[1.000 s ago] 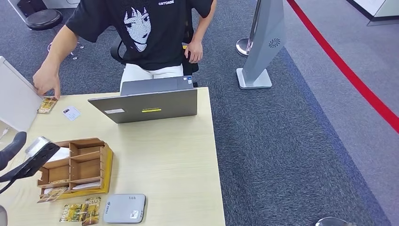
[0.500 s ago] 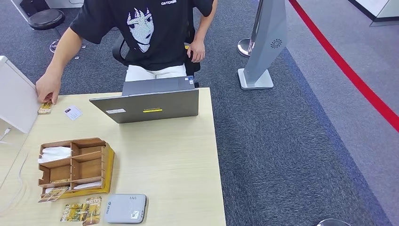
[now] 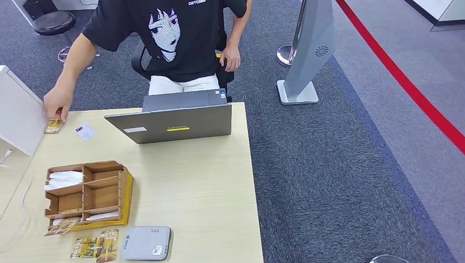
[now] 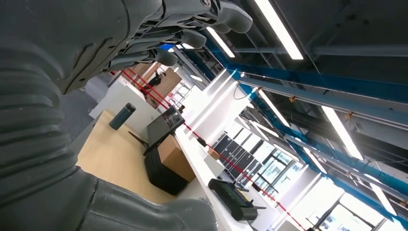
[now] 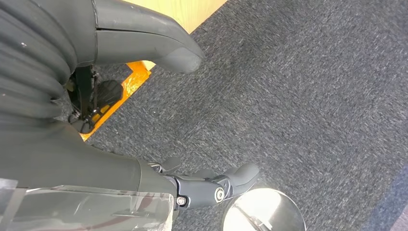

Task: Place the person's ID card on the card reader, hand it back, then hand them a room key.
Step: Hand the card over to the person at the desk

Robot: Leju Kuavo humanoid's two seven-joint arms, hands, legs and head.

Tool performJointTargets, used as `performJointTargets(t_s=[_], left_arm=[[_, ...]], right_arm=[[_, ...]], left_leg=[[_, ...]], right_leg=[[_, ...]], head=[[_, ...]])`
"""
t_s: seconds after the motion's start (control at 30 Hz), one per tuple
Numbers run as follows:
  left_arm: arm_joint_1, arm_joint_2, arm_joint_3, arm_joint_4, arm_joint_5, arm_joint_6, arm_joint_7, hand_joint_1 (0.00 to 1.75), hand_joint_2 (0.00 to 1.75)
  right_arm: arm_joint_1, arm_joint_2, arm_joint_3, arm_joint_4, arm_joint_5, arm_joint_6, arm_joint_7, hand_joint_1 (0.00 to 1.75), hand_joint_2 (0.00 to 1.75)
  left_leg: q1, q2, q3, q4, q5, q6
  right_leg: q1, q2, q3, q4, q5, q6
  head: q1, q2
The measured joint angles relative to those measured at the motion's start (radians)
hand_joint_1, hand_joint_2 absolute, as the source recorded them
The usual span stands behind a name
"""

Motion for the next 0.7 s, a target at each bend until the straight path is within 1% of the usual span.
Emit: performJointTargets(t_s=[0.07, 0.13, 0.17, 0.3, 0.37, 0.4, 0.47, 0.57, 0.7], left_arm=[[0.001, -0.002, 0.0, -0.001, 0.015, 0.008, 0.006, 0.0, 1.75], [0.004, -0.003, 0.001, -0.001, 0.061, 0.051, 0.019, 0.0, 1.75], [0.005, -0.003, 0.001, 0.0, 0.095, 0.093, 0.025, 0.0, 1.75], [0.013, -0.006, 0.001, 0.031, 0.263, 0.337, 0.043, 0.0, 1.75], [0.022, -0.008, 0.001, 0.077, 0.351, 0.41, 0.058, 0.0, 1.75], [0.024, -0.009, 0.002, 0.109, 0.397, 0.426, 0.07, 0.0, 1.75], [0.024, -0.011, 0.011, 0.185, 0.474, 0.429, 0.09, 0.0, 1.75], [0.018, -0.013, 0.033, 0.294, 0.523, 0.408, 0.105, 0.0, 1.75], [-0.003, -0.015, 0.065, 0.422, 0.598, 0.384, 0.153, 0.0, 1.75]], right_arm=[[0.0, 0.0, 0.001, 0.0, -0.002, -0.003, 0.0, 0.0, 1.75], [0.0, 0.0, 0.004, 0.0, -0.01, -0.012, 0.002, 0.0, 1.75], [0.001, 0.0, 0.005, 0.0, -0.018, -0.019, 0.004, 0.0, 1.75], [-0.003, 0.0, 0.013, 0.008, -0.098, -0.067, 0.02, 0.0, 1.75], [-0.011, 0.0, 0.014, 0.028, -0.143, -0.1, 0.022, 0.0, 1.75], [-0.016, 0.0, 0.014, 0.041, -0.161, -0.115, 0.022, 0.0, 1.75], [-0.026, 0.0, 0.014, 0.066, -0.186, -0.138, 0.023, 0.0, 1.75], [-0.038, 0.0, 0.014, 0.097, -0.198, -0.156, 0.026, 0.0, 1.75], [-0.054, 0.0, 0.012, 0.128, -0.174, -0.161, 0.052, 0.0, 1.75]], left_leg=[[0.0, 0.0, 0.0, 0.0, 0.0, 0.0], [0.0, 0.0, 0.0, 0.0, 0.0, 0.0], [0.0, 0.0, 0.0, 0.0, 0.0, 0.0], [0.0, 0.0, 0.0, 0.0, 0.0, 0.0], [0.0, 0.0, 0.0, 0.0, 0.0, 0.0], [0.0, 0.0, 0.0, 0.0, 0.0, 0.0], [0.0, -0.001, 0.0, 0.0, 0.0, 0.0], [0.0, 0.0, 0.001, 0.0, 0.0, 0.0], [0.0, 0.0, 0.002, 0.0, 0.0, 0.0]], right_leg=[[0.0, 0.0, 0.0, 0.0, 0.0, 0.0], [0.0, 0.0, 0.0, 0.0, 0.0, 0.0], [0.0, 0.0, 0.0, 0.0, 0.0, 0.0], [0.0, 0.0, 0.0, 0.0, 0.0, 0.0], [0.0, 0.0, 0.0, 0.0, 0.0, 0.0], [0.0, 0.0, 0.0, 0.0, 0.0, 0.0], [0.0, -0.001, 0.0, 0.0, 0.0, 0.0], [0.0, 0.0, 0.001, 0.0, 0.0, 0.0], [0.0, 0.0, 0.002, 0.0, 0.0, 0.0]], head=[[0.0, 0.0], [0.0, 0.0], [0.0, 0.0], [0.0, 0.0], [0.0, 0.0], [0.0, 0.0], [0.0, 0.0], [0.0, 0.0], [0.0, 0.0]])
